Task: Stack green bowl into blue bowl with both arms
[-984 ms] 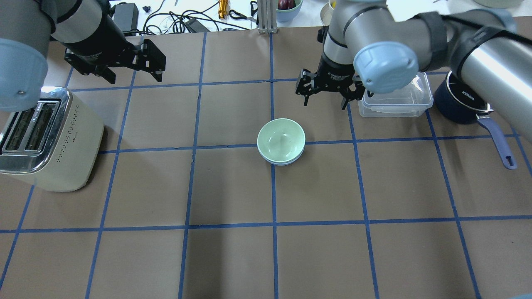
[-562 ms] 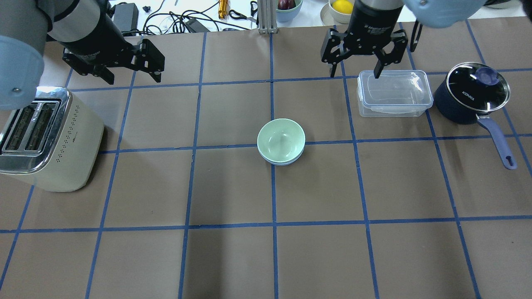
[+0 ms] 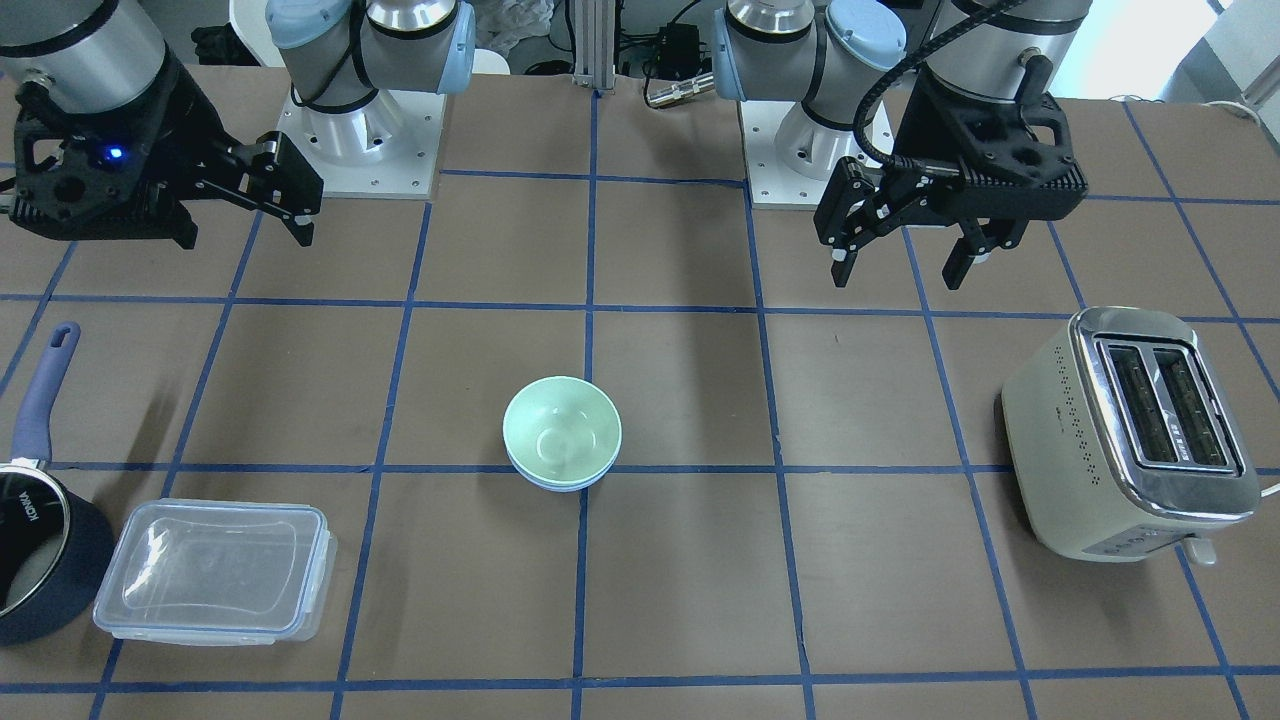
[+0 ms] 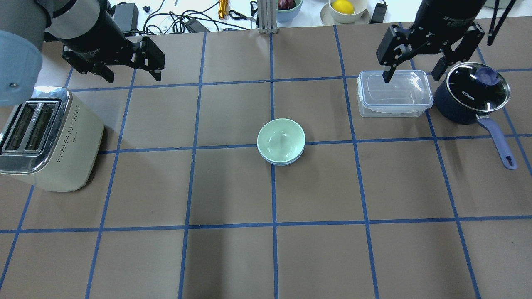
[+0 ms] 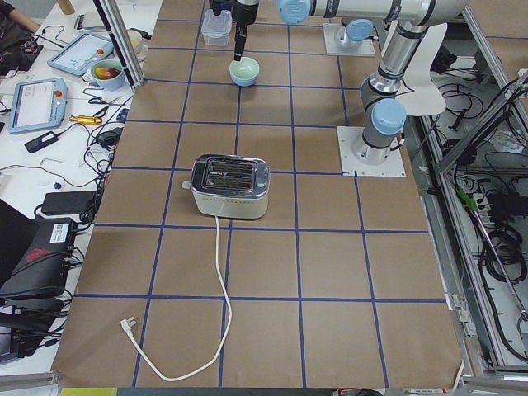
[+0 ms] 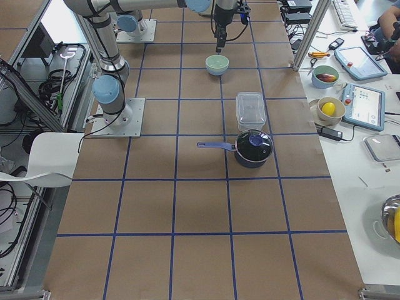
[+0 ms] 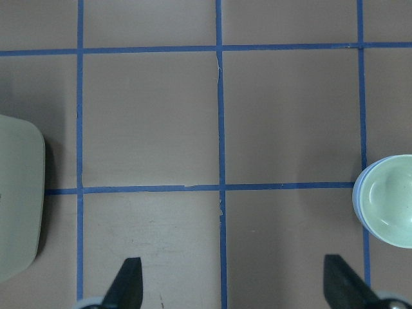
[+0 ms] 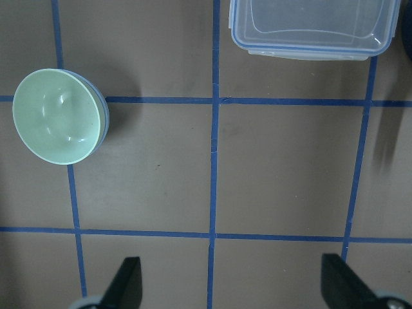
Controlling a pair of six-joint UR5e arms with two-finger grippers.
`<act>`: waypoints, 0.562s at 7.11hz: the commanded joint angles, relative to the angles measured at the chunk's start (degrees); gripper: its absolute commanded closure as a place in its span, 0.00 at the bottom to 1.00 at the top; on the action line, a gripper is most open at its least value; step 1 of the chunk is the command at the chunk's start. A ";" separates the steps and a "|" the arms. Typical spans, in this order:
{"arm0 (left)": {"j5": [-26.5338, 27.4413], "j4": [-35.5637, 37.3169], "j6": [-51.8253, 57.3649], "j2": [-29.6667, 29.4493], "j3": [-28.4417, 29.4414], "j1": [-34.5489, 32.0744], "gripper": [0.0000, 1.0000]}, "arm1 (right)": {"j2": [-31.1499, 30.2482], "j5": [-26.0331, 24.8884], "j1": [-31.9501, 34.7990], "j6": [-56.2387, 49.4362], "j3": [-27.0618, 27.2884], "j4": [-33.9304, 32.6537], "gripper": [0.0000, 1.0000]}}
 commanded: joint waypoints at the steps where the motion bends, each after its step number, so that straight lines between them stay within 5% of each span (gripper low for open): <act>1: -0.07 0.02 -0.02 -0.08 -0.06 -0.08 0.00 | -2.16 -0.07 0.11 2.69 3.49 -4.40 0.00; 4: -0.07 0.02 -0.11 0.01 -0.41 -0.17 0.00 | -1.99 -0.07 0.19 3.41 3.13 -4.60 0.00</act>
